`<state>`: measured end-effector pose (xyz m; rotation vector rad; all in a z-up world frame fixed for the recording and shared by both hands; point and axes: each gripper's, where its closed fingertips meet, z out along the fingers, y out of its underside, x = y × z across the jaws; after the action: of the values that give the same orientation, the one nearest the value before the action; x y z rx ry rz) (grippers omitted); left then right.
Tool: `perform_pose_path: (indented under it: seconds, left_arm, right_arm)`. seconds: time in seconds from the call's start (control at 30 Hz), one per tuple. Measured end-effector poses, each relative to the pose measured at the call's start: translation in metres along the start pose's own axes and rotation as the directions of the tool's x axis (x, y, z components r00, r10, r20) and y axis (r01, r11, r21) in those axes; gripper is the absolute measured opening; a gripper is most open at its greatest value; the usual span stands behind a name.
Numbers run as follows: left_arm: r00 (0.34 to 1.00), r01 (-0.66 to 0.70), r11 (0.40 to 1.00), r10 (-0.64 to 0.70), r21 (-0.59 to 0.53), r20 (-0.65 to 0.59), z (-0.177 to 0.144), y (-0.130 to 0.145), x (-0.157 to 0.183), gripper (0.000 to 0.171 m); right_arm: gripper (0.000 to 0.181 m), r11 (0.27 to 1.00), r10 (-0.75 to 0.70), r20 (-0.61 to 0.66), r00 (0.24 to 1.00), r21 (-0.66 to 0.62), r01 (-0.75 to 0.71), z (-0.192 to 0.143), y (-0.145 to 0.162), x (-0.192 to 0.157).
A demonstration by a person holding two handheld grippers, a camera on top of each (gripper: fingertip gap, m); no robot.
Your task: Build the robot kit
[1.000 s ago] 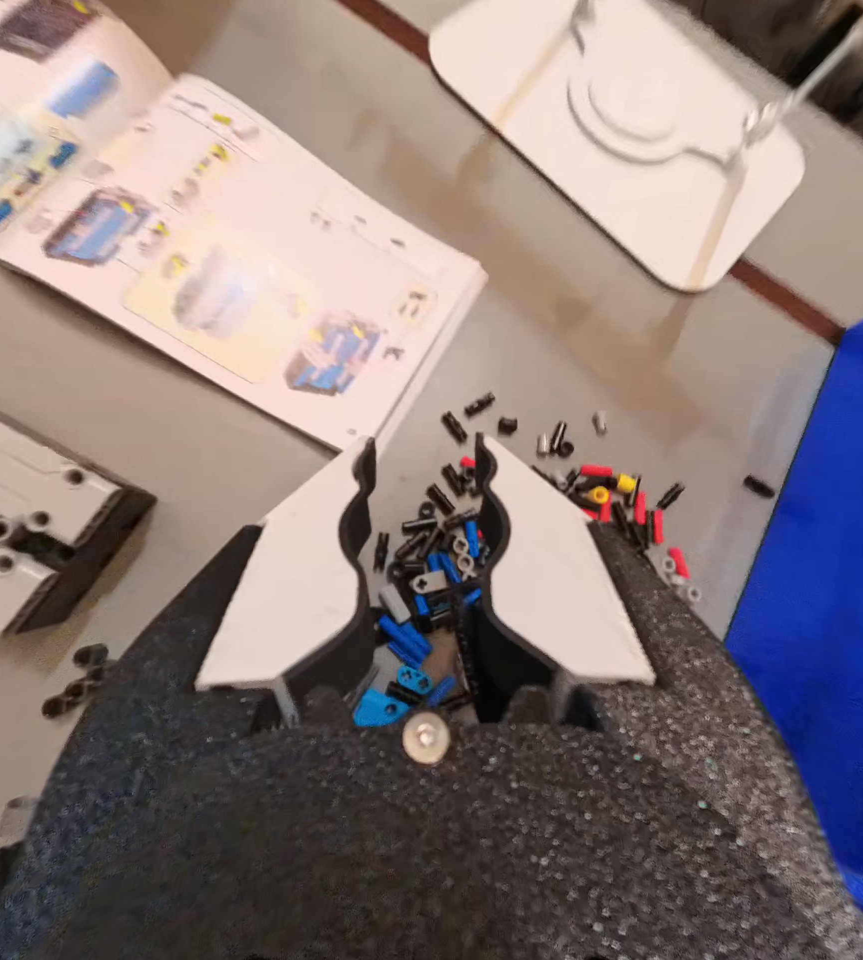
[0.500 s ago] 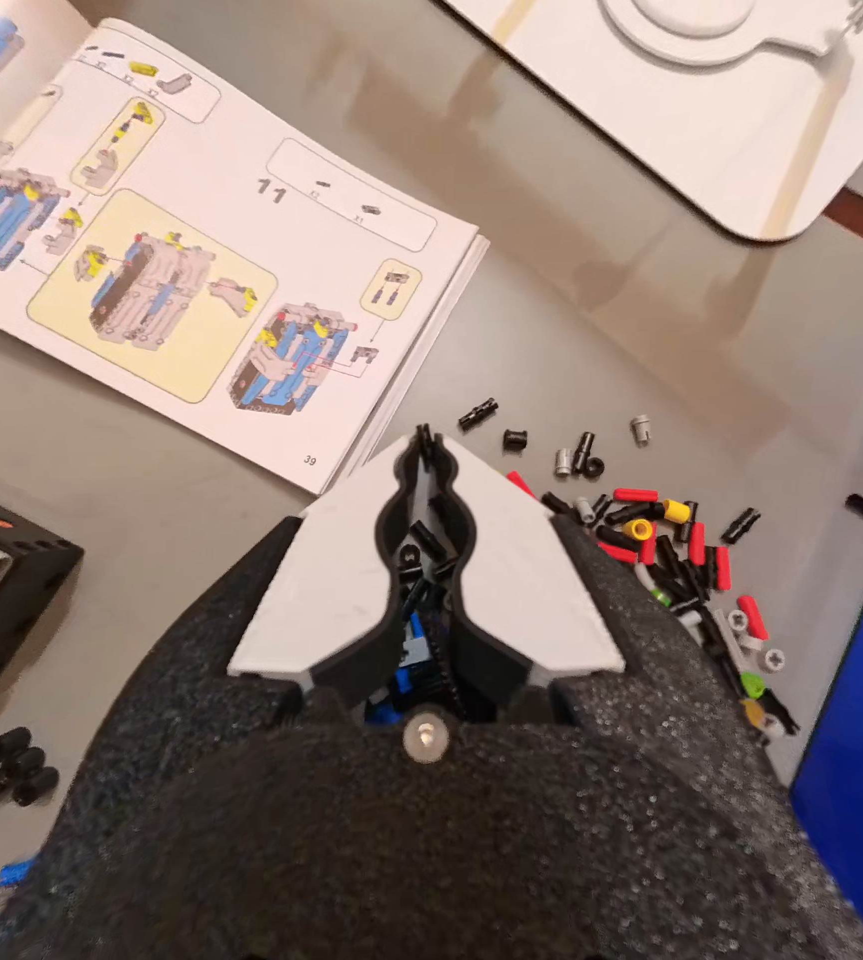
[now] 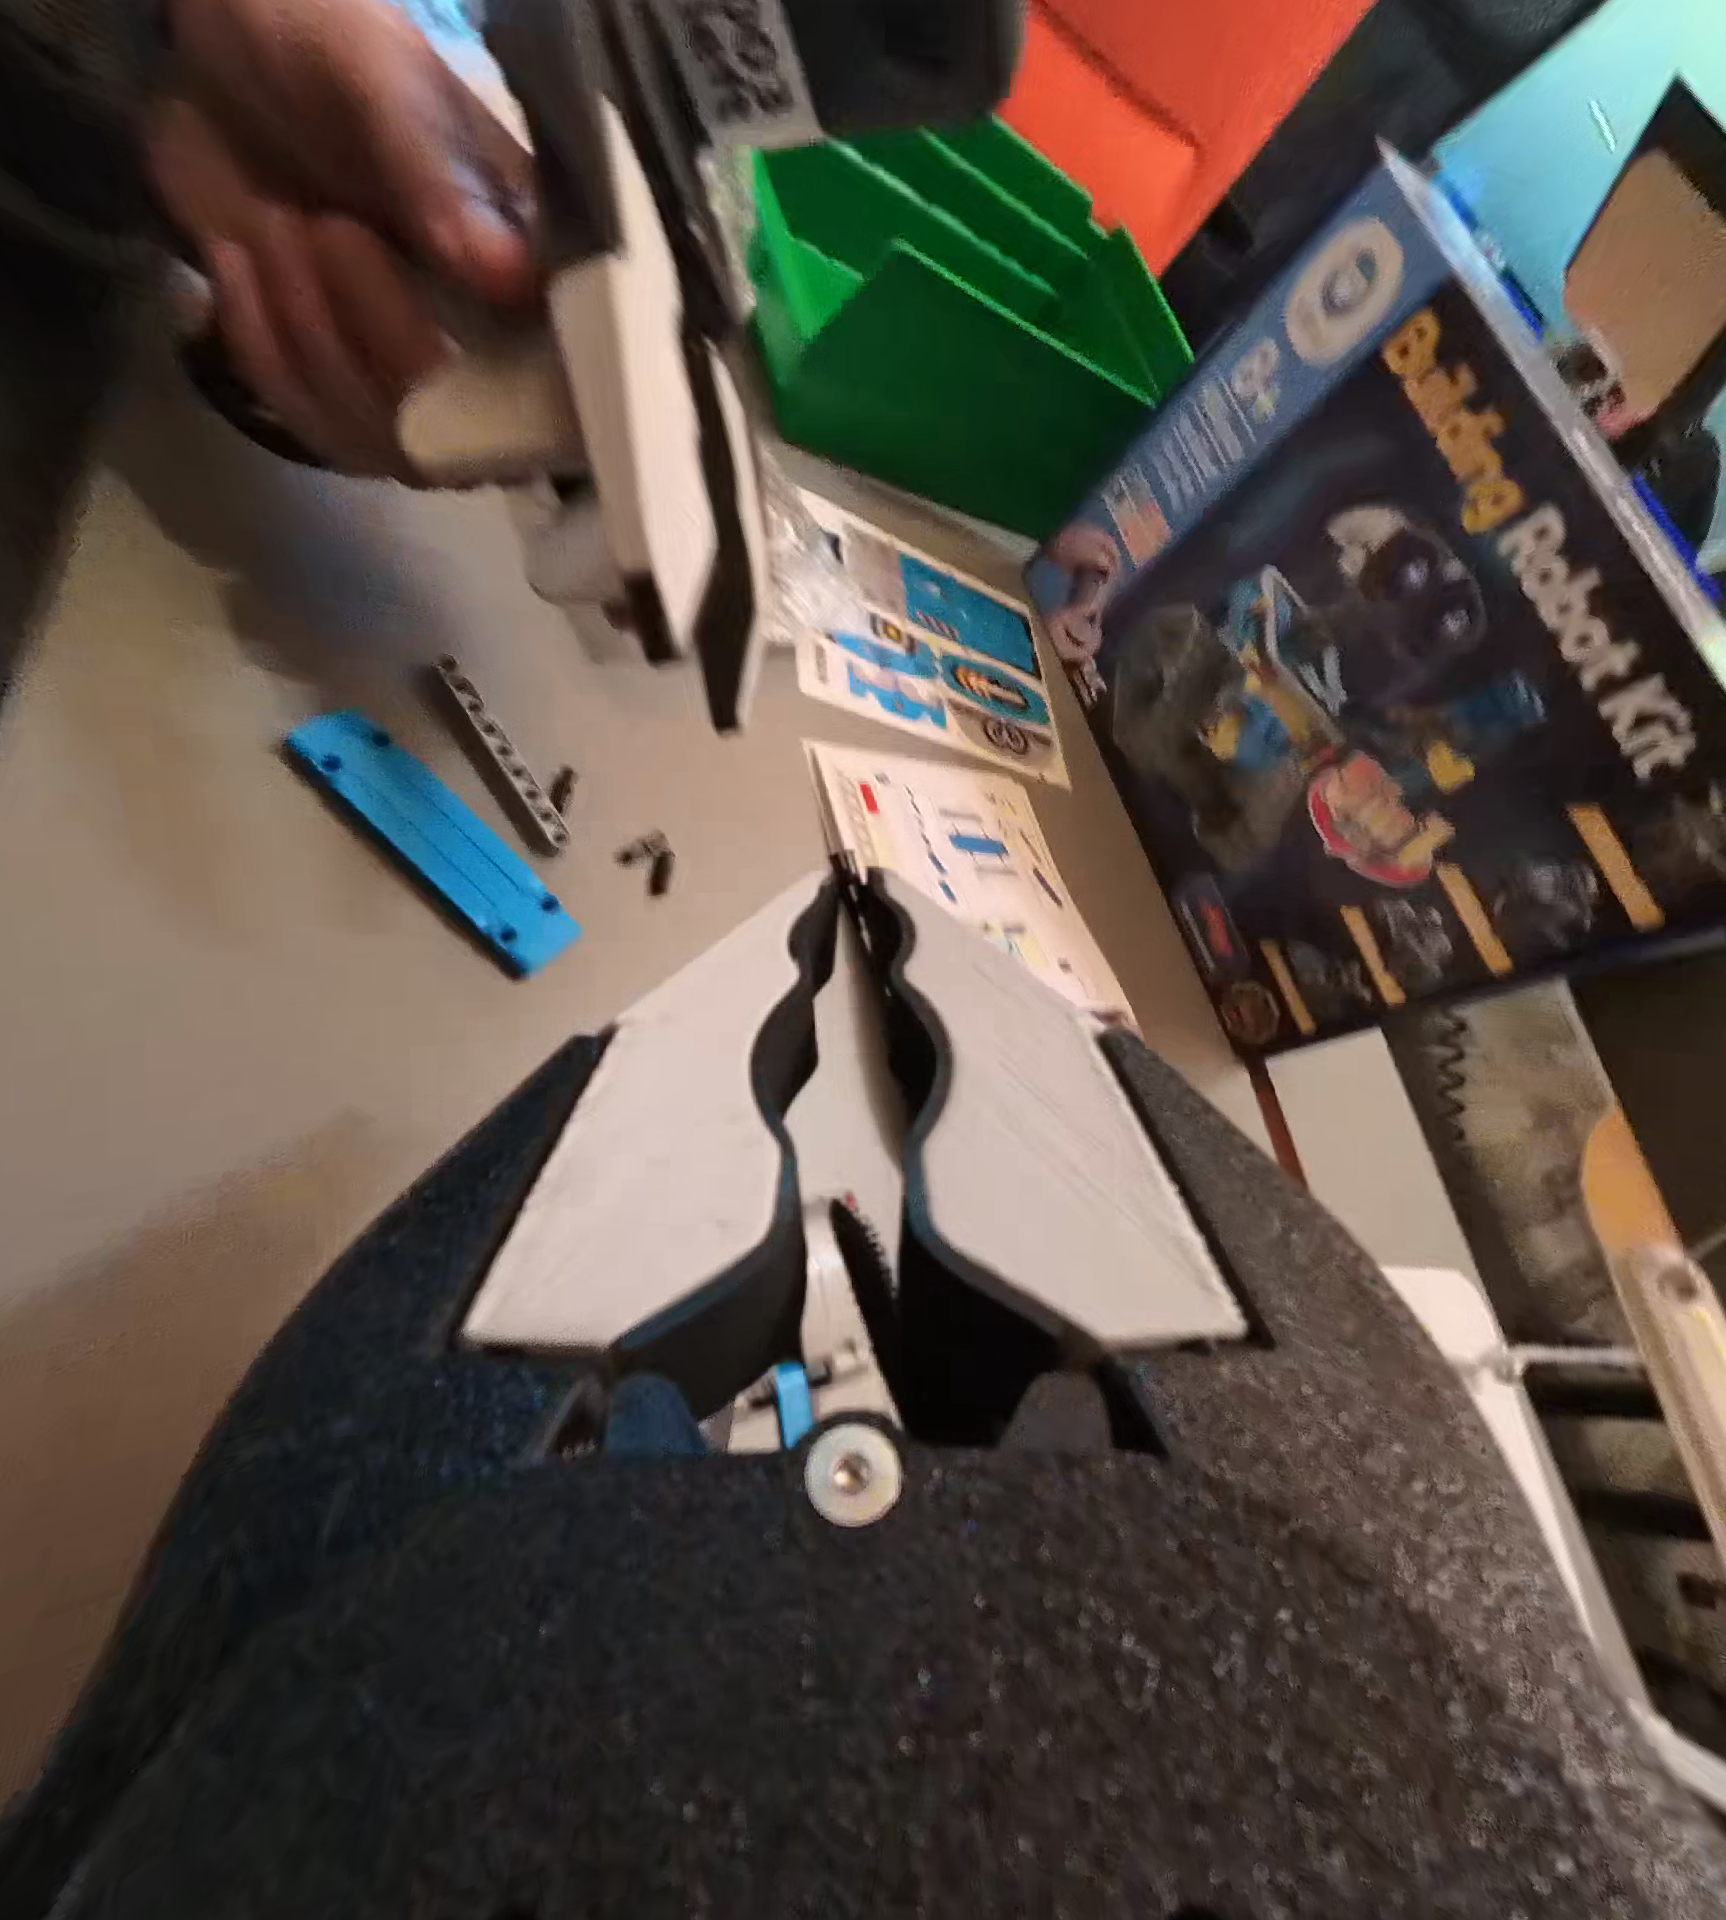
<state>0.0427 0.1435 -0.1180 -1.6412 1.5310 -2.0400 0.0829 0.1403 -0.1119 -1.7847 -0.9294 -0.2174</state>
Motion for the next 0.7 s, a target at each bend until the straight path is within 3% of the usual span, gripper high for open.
perform_pose_path:
  seconds: [0.1,0.37,0.5,0.7]
  left_arm:
    - [1.0,0.015,1.0,-0.015,-0.007,-0.009,0.001,0.002,0.001,0.022]
    - [0.99,0.07,0.997,-0.075,-0.045,-0.118,0.007,0.013,0.013,0.021]
    - [0.985,0.07,0.997,-0.076,-0.045,-0.153,0.006,0.013,0.017,0.004]
    - [0.991,0.02,0.998,-0.027,-0.054,-0.128,0.004,0.015,0.012,0.002]
  right_arm:
    - [0.004,0.999,0.005,0.058,0.998,0.049,-0.008,0.01,-0.02,-0.022]
    - [0.004,0.997,-0.033,0.125,0.992,0.073,0.024,0.012,-0.029,-0.041]
    - [0.004,0.997,-0.031,0.134,0.99,0.07,0.022,0.012,-0.029,-0.043]
    - [0.004,0.996,0.011,0.152,0.988,0.085,-0.025,0.014,-0.027,-0.045]
